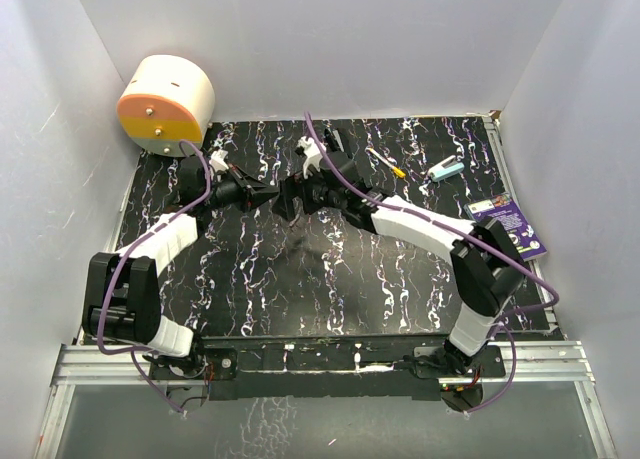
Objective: Put the keys on the keyring
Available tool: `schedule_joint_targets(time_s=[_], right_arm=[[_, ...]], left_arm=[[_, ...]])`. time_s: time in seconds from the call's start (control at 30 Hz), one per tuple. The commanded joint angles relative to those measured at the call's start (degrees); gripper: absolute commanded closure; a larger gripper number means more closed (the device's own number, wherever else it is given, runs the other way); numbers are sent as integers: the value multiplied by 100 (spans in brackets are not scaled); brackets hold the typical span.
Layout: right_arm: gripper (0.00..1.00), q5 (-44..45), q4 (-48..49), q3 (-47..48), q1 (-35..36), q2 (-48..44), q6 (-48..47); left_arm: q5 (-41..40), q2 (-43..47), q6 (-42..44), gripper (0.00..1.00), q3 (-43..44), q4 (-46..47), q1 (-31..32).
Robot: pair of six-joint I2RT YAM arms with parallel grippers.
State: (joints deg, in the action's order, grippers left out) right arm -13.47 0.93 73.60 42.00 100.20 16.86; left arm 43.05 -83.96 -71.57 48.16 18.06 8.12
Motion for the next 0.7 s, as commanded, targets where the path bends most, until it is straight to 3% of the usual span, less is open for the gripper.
schedule_joint_targets(time_s=[0.0,0.3,0.4,0.47,0.67], right_arm=[[1,326,605,-336,-25,-715,-77],[1,1894,1938,-2040,-39,-2502,-274],[1,1350,1365,-1831,-38,-2396,-550],[7,802,1199,-1666,12,-2152,-741],[14,901,2306,-2012,557,-1435,-1403]], left_arm=[[385,205,-175,100,52,292,-59],[369,158,-58,100,156,235,-100],[337,176,54,100,242,126,-113],[322,174,44,100,257,129,-109],[354,239,-38,100,303,143,-122]])
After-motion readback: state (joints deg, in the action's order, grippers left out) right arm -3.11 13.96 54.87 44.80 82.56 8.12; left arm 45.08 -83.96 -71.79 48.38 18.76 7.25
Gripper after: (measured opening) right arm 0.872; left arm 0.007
